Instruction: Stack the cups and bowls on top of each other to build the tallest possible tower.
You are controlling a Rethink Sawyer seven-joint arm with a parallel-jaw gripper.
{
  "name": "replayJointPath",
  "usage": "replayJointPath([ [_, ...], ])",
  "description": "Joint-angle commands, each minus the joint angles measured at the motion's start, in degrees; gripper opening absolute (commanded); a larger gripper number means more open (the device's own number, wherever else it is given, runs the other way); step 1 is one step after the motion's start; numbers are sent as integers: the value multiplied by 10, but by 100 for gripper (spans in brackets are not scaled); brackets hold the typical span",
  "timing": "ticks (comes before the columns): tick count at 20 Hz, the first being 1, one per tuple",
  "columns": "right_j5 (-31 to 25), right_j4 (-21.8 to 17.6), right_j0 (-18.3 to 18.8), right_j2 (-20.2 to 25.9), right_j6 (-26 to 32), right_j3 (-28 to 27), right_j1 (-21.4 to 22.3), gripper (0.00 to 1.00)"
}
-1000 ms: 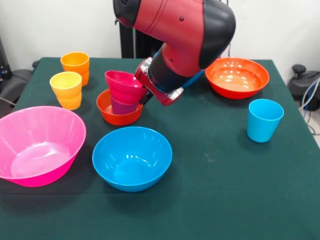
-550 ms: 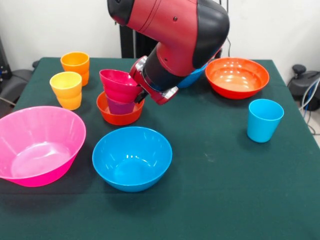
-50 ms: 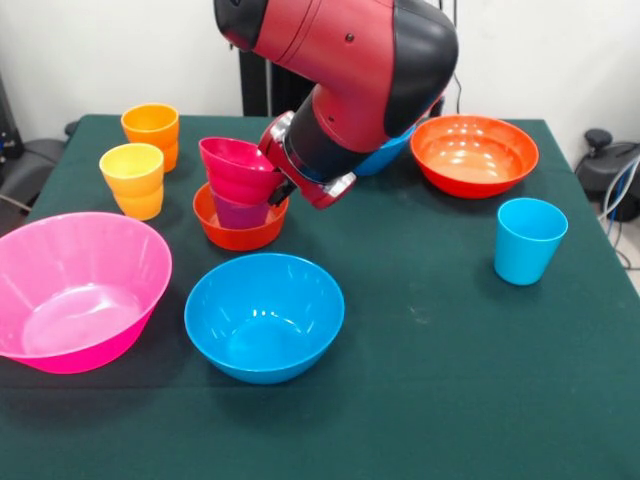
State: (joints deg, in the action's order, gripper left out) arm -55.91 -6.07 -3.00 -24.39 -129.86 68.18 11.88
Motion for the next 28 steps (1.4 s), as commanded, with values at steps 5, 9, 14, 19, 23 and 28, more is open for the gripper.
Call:
replayJointPath([
  [5, -54, -3, 10, 53, -26, 30, -46, 0],
  [9, -66, -11, 16, 59, -1, 11, -57, 0],
  [14, -97, -21, 21, 62, 23, -8, -68, 0],
  [19, -99, -27, 26, 67, 33, -22, -81, 0],
  [23, -104, -34, 33, 71, 51, -49, -98, 0],
  [28, -112, -39, 50, 88, 87, -118, -143, 0],
])
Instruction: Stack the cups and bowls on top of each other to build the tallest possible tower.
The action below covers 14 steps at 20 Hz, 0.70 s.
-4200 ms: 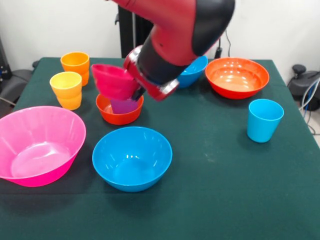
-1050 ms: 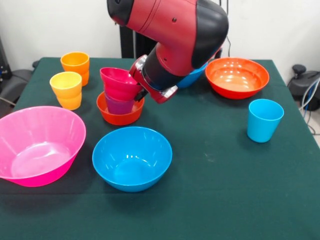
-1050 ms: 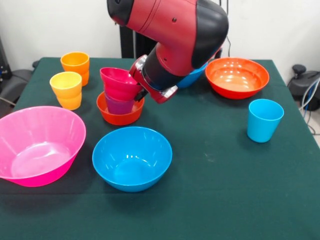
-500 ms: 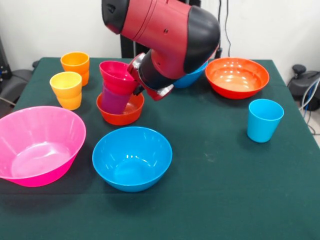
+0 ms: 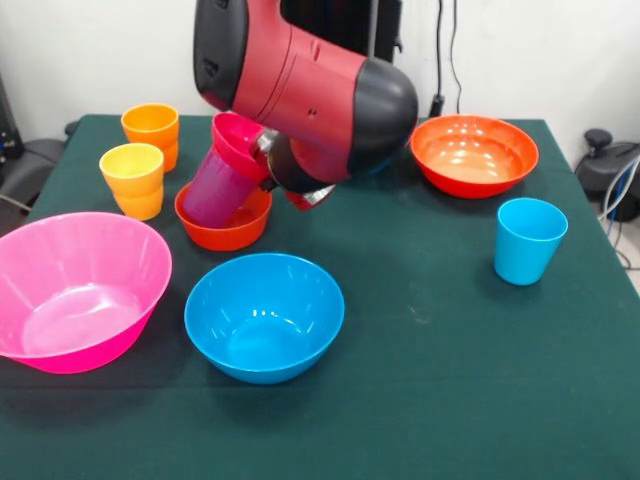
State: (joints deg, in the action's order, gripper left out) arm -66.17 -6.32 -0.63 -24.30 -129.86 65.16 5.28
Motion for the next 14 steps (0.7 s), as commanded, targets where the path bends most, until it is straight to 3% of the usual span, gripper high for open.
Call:
replayJointPath([
  [1, -14, -37, 28, 90, 90, -96, -82, 0],
  [9, 1, -53, 26, 82, 95, -91, -58, 0],
  [14, -12, -79, 13, 50, 107, -68, 6, 0],
])
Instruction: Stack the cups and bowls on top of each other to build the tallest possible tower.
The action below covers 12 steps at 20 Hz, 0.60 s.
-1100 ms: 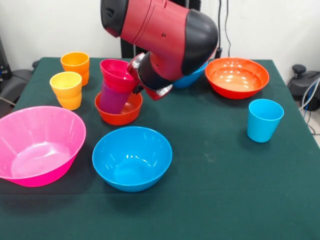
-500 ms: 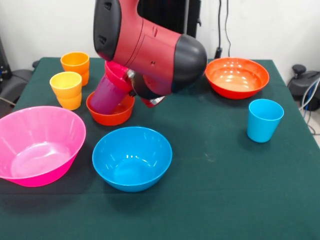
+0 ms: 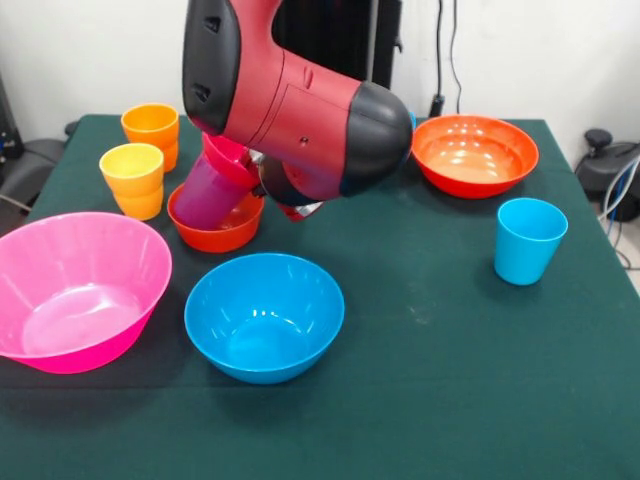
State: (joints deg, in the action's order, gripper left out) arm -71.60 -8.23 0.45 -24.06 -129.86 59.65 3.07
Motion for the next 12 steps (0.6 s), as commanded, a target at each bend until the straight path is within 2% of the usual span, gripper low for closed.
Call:
replayJointPath([
  [1, 41, -67, -1, 42, 110, -7, 43, 0],
  [5, 34, -95, -9, 22, 118, 9, 96, 0],
  [12, 21, -139, -8, 9, 125, 6, 143, 0],
])
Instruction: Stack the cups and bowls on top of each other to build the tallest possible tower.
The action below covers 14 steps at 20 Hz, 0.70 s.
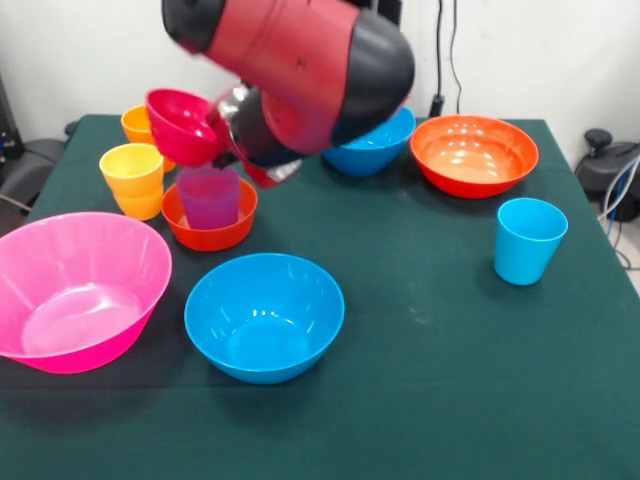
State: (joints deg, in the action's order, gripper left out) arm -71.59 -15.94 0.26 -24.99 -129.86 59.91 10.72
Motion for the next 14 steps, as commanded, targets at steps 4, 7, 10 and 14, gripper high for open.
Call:
replayJointPath([
  [4, 34, -74, 1, 33, 119, 4, 69, 0],
  [7, 46, -75, 16, 54, 111, -6, 49, 0],
  [10, 52, -69, 23, 72, 99, -3, 29, 0],
  [14, 38, -57, 27, 81, 94, 17, 29, 0],
])
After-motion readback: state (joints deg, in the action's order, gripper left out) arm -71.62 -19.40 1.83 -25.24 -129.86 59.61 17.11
